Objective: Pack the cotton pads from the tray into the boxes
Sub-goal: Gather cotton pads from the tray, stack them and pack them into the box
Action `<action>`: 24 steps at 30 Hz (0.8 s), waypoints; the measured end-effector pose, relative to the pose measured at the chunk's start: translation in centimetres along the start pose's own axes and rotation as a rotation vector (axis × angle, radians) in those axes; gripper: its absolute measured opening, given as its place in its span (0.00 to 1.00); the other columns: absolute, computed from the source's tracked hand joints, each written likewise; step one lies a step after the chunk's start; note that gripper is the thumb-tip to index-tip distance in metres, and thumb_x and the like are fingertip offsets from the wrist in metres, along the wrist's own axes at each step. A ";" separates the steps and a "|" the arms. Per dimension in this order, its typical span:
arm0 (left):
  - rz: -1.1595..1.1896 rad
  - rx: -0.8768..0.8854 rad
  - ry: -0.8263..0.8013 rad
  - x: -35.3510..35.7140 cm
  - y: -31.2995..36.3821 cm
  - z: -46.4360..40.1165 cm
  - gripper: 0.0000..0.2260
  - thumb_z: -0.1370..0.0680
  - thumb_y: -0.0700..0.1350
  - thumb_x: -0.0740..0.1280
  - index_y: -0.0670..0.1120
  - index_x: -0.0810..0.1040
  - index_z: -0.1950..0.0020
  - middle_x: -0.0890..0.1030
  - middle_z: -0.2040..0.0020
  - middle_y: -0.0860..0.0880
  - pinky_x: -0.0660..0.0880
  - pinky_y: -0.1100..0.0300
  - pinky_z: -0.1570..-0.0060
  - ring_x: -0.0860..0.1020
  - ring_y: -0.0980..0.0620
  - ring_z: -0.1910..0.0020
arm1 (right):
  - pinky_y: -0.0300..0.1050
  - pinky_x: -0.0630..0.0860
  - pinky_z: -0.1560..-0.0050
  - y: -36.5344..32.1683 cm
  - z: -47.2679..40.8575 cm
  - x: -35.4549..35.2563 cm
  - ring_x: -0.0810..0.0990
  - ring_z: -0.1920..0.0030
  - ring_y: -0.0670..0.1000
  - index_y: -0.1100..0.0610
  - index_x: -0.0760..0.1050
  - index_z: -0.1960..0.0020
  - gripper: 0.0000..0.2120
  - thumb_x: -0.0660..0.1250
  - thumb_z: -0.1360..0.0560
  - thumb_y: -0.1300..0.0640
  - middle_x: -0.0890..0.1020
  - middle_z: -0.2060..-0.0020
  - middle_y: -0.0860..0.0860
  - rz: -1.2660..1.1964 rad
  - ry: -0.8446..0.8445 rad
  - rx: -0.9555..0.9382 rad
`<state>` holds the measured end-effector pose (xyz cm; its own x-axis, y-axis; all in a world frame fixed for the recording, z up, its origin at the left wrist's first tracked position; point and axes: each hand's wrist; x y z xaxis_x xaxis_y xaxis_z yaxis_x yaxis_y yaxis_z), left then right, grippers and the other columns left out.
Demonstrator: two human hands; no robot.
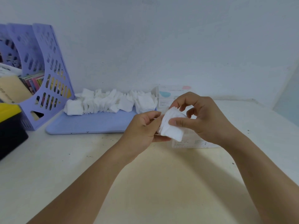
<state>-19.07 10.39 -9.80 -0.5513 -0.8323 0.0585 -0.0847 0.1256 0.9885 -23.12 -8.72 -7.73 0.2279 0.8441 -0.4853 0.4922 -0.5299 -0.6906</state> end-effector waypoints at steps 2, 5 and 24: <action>-0.014 0.030 0.014 0.1 0.0 0.0 0.09 0.17 0.41 0.62 0.45 0.82 0.44 0.87 0.51 0.47 0.82 0.59 0.57 0.86 0.51 0.51 | 0.39 0.72 0.57 0.0 0.0 0.0 0.78 0.53 0.48 0.46 0.79 0.55 0.12 0.79 0.33 0.55 0.82 0.54 0.46 -0.006 0.001 0.002; -0.032 0.054 0.051 0.2 0.0 -0.1 0.08 0.17 0.41 0.62 0.47 0.82 0.47 0.87 0.55 0.50 0.82 0.61 0.58 0.86 0.53 0.53 | 0.39 0.72 0.57 -0.4 0.0 -0.3 0.78 0.56 0.46 0.49 0.79 0.56 0.09 0.79 0.32 0.56 0.81 0.57 0.45 -0.054 0.000 -0.024; 0.024 -0.032 0.012 0.0 0.4 0.1 0.10 0.16 0.41 0.62 0.44 0.83 0.42 0.86 0.48 0.45 0.82 0.60 0.56 0.85 0.50 0.49 | 0.63 0.75 0.54 -0.9 0.2 -0.4 0.82 0.60 0.54 0.52 0.83 0.58 0.03 0.75 0.31 0.55 0.86 0.61 0.50 -0.269 0.001 0.081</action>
<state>-19.20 10.52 -9.39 -0.5425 -0.8358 0.0842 -0.0446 0.1288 0.9907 -23.84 -8.56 -7.04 0.0992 0.9553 -0.2785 0.4663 -0.2919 -0.8351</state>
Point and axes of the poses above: each hand's wrist, its own z-axis away from the middle knuckle, its own x-axis out of the palm, y = z × x
